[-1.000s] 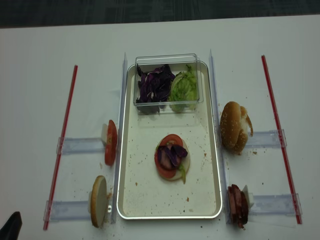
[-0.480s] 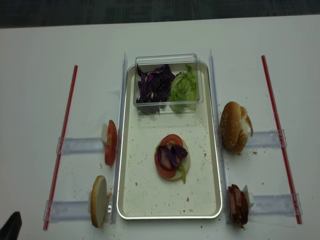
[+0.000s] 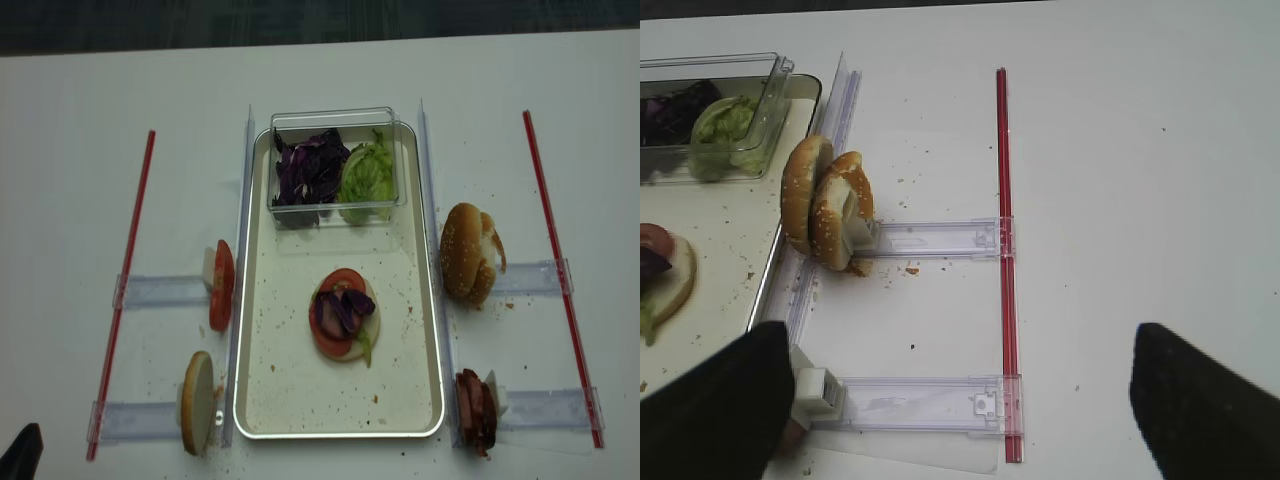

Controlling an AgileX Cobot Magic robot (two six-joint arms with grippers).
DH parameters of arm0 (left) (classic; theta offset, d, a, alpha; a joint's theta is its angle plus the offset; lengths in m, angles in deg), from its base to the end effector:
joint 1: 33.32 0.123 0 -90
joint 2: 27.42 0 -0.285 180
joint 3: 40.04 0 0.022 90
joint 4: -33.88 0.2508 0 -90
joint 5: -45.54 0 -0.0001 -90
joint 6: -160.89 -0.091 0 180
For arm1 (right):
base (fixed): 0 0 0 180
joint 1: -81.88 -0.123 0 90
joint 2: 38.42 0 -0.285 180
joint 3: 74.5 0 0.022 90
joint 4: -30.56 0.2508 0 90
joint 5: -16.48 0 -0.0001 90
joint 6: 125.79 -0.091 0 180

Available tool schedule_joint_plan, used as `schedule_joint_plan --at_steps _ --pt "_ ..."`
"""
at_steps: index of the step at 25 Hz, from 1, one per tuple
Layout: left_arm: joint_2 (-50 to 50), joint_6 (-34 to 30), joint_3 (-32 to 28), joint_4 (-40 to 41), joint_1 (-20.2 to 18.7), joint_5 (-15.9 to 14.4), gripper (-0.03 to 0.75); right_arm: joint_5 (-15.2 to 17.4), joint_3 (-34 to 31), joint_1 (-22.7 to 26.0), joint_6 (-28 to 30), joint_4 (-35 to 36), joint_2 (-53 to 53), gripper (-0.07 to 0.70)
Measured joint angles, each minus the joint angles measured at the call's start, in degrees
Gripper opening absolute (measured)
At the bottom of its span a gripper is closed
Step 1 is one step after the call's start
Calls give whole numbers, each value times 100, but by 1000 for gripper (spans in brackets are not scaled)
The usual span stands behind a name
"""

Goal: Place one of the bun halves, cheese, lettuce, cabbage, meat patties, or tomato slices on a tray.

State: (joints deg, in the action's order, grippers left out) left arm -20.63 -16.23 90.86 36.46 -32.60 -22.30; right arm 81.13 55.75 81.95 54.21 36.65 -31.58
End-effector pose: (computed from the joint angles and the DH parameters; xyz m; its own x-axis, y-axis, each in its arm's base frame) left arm -0.0122 0.0036 0.2650 -0.5531 -0.0402 -0.8322 -0.0657 0.9978 -0.0045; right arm -0.0082 0.0087 0.2665 -0.5199 0.0461 -0.8530 -0.0572 0.9944 0.0886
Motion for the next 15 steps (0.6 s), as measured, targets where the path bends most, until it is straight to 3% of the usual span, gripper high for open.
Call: schedule_joint_plan --at_steps 15 --pt "0 0 0 0 0 0 493 0 0 0 0 0 0 692"
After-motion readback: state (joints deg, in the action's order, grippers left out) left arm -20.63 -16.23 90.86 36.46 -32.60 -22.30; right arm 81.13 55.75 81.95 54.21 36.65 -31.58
